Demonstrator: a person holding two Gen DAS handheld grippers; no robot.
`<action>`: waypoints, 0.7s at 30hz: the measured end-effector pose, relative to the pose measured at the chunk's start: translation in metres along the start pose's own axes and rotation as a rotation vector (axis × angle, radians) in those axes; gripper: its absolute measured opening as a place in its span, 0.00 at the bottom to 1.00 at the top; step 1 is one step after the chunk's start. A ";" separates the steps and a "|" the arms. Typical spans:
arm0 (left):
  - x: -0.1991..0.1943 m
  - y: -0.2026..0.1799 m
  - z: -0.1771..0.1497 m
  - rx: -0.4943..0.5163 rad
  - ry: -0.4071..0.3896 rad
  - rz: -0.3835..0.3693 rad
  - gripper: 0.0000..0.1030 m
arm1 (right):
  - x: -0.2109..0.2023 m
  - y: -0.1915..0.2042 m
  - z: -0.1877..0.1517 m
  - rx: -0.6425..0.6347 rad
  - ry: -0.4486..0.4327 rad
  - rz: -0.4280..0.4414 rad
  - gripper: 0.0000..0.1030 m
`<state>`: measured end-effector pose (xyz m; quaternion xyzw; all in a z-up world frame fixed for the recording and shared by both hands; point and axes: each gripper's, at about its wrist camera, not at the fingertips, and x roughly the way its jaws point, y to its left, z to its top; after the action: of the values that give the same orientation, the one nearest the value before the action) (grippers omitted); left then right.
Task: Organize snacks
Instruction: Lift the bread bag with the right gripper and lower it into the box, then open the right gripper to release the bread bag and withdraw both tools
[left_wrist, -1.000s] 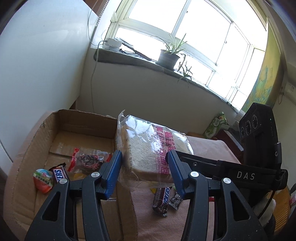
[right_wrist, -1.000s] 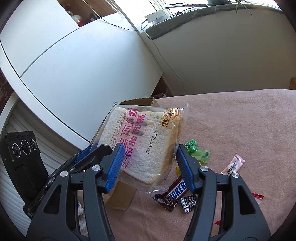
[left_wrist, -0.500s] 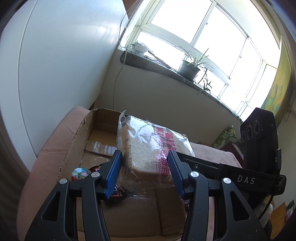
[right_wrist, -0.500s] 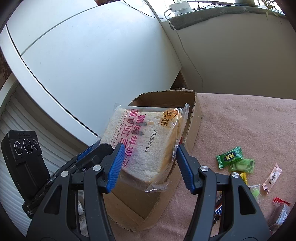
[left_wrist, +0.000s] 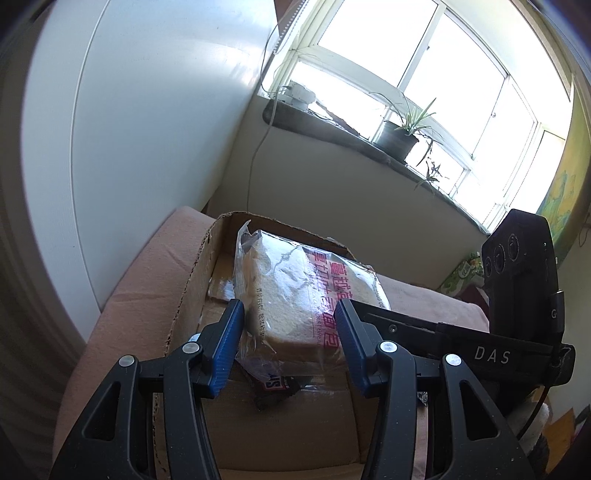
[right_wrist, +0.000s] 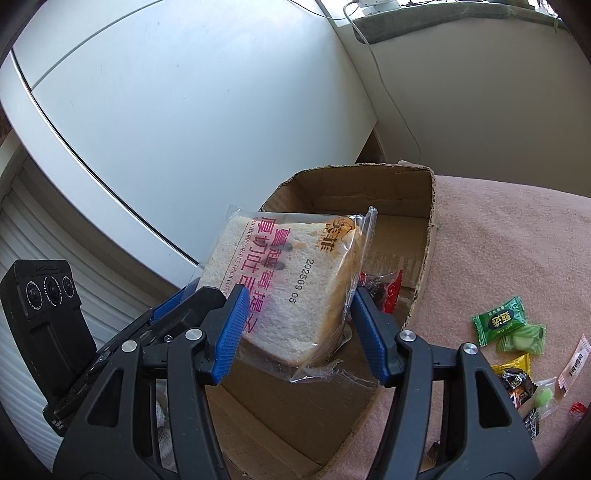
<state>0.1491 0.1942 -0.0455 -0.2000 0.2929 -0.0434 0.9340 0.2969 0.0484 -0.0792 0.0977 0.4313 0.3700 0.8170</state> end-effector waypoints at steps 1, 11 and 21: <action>0.000 0.000 0.000 0.007 -0.002 0.008 0.47 | 0.001 0.000 0.000 -0.002 0.002 0.000 0.59; 0.003 -0.010 0.000 0.078 -0.005 0.086 0.47 | -0.005 0.000 -0.002 -0.026 -0.018 -0.036 0.59; 0.002 -0.016 0.000 0.095 -0.016 0.102 0.48 | -0.015 -0.001 -0.004 -0.039 -0.028 -0.053 0.59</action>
<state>0.1514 0.1790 -0.0401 -0.1408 0.2929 -0.0081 0.9457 0.2892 0.0370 -0.0727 0.0758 0.4149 0.3552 0.8342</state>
